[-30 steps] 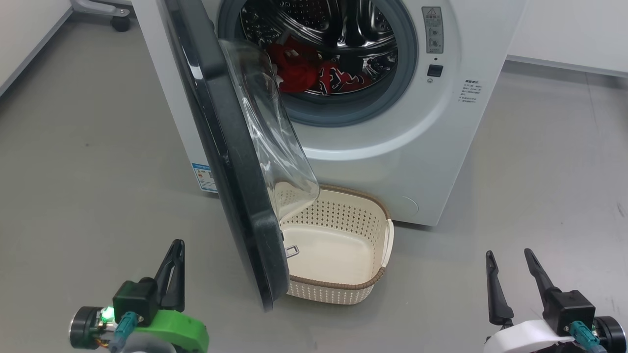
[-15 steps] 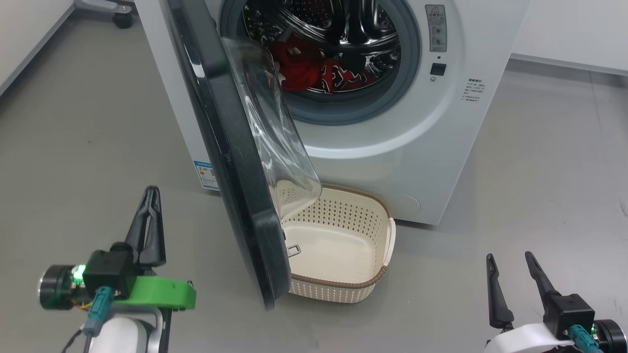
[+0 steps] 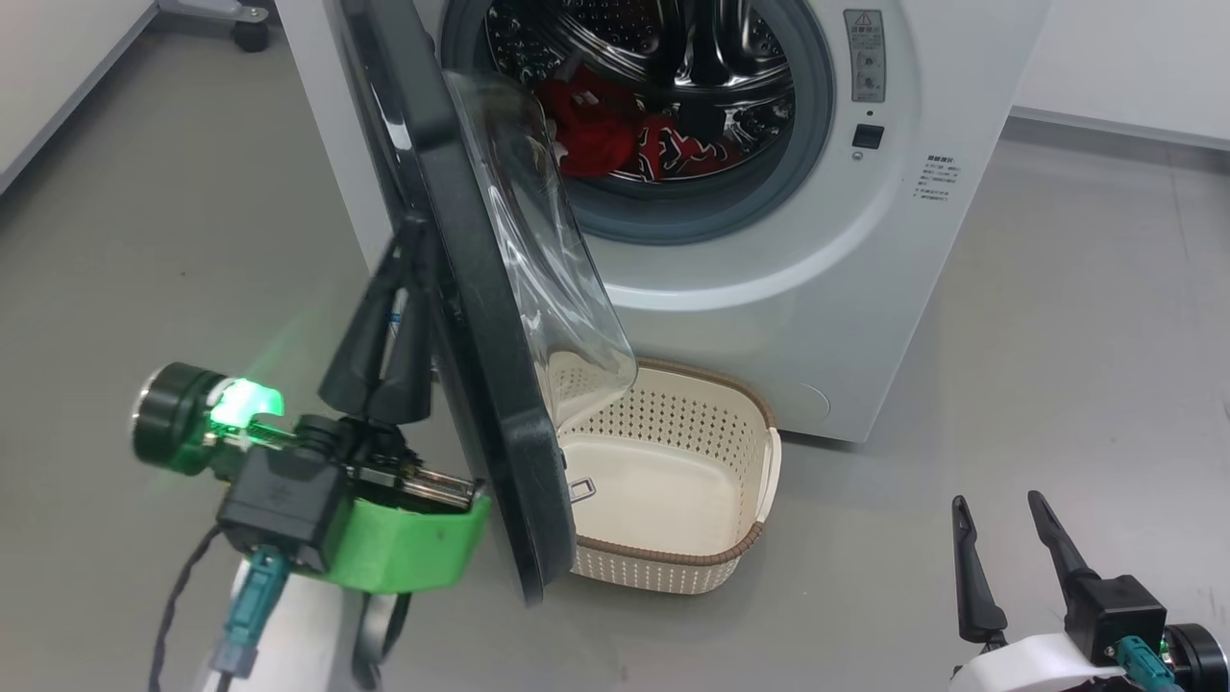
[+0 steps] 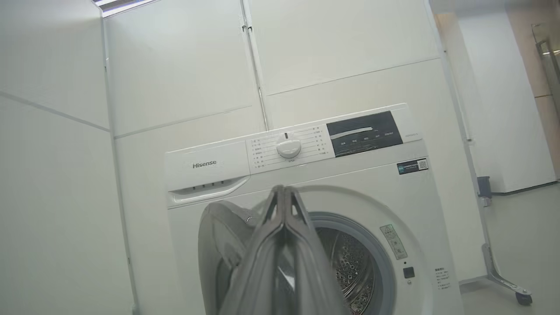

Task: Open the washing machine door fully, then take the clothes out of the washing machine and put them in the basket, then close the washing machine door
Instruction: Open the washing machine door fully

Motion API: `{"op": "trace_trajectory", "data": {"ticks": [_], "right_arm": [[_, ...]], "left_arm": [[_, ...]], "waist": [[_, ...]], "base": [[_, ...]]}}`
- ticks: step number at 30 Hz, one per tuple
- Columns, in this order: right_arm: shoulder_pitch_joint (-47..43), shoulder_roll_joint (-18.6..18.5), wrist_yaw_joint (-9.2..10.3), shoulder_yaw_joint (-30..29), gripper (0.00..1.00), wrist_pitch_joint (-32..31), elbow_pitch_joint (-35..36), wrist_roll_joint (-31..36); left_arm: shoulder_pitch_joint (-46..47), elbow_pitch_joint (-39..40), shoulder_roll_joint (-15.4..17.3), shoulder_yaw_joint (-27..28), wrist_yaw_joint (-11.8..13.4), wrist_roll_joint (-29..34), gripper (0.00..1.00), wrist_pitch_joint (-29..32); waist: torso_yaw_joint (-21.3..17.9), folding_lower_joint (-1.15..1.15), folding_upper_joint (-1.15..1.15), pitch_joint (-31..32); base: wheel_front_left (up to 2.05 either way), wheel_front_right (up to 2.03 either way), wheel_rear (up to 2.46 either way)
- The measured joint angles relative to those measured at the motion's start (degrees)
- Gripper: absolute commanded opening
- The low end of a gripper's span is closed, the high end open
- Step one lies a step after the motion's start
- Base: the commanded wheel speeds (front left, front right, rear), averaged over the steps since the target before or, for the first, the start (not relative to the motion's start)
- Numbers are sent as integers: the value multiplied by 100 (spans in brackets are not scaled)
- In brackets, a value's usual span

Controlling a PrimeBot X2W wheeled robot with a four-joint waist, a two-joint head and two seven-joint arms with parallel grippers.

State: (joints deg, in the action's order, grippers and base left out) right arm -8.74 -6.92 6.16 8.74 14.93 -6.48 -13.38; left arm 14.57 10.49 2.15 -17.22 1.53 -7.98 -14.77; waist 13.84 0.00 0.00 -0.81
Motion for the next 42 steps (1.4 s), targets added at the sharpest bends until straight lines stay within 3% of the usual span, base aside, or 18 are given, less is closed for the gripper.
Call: {"op": "trace_trajectory", "data": {"ticks": [11,18,20,21,29,42], "right_arm": [[-29,45,-51,-23,100,0,-2,54],[-64,52,-78,-22,100,0,-1,149],[-64,59,-83,-24,100,0,15,155],[-62,71,-119,-19,100,0,43,200],[-62,114,-156,-67,100,0,47,200],[-61,143,-205,-131,100,0,52,203]], "left_arm": [[-76,487,22,-1428,-430,-409,0,342],[-680,375,55,-2063,-486,-936,0,848],[-871,160,66,-2083,-455,-956,0,1044],[-1025,-82,70,-1992,-290,-888,0,1236],[-1042,-478,107,-1713,24,-660,0,1421],[-1042,-770,108,-1471,224,-647,0,1523]], "waist": [[5,0,0,50],[8,0,0,35],[-2,0,0,20],[-33,0,0,-1],[-107,0,0,-43],[-117,0,0,-106]], "base": [[0,0,0],[0,0,0],[0,0,0],[0,0,0],[0,0,0],[0,0,0]]}}
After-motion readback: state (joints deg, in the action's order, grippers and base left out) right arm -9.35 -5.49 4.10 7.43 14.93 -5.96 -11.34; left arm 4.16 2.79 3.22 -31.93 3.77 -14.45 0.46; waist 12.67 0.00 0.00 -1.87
